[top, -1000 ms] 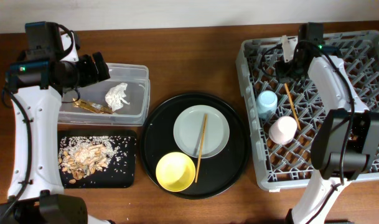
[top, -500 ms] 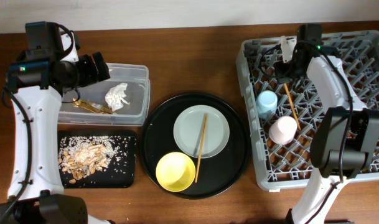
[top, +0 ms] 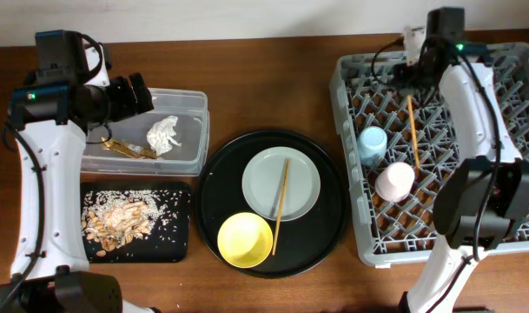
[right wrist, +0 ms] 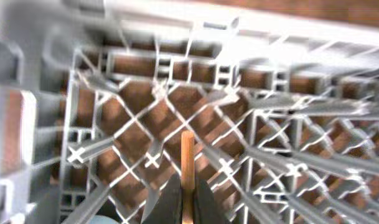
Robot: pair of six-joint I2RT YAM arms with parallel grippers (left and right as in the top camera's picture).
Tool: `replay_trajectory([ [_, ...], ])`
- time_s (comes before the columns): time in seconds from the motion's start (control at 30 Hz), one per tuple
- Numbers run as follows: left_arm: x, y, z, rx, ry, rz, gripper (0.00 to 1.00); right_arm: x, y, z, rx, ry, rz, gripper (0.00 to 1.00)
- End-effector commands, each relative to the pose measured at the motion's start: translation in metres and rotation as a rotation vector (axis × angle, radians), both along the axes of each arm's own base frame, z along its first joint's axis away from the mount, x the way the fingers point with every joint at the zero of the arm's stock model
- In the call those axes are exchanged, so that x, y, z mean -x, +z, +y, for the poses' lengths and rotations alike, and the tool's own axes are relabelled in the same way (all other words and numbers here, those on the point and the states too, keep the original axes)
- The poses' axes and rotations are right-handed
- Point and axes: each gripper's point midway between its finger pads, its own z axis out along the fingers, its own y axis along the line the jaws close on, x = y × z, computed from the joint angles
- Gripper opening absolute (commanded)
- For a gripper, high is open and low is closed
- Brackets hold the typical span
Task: Sort waste into correct bins and load items into the dishwasher rack
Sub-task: 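Place the chopstick upright in the rack with the right gripper, then grasp the second chopstick on the plate with the right gripper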
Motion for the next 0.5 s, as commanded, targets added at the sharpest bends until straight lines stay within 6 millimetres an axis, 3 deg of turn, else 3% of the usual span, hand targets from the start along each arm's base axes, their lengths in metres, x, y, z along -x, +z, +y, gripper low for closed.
replay_trajectory([
  [0.0,0.0,0.001,0.002,0.001,0.012,-0.001,0.99,-0.002,0.026,-0.001,0.007,-0.009,-0.049,0.04],
  [0.1,0.0,0.0,0.002,0.001,0.012,-0.001,0.99,0.001,0.023,-0.001,0.005,-0.009,-0.033,0.04],
  [0.27,0.0,0.0,0.002,0.001,0.012,-0.001,0.99,0.008,-0.005,-0.015,0.044,-0.048,0.049,0.04],
  [0.33,0.0,0.0,0.002,0.001,0.012,-0.001,0.99,0.009,-0.01,-0.015,0.041,-0.049,0.064,0.19],
  [0.43,0.0,0.0,0.002,0.001,0.012,-0.001,0.99,0.009,-0.011,-0.009,0.01,-0.032,0.063,0.22],
  [0.47,0.0,0.0,0.002,0.001,0.012,-0.001,0.99,0.009,-0.011,-0.009,0.008,-0.032,0.065,0.34],
])
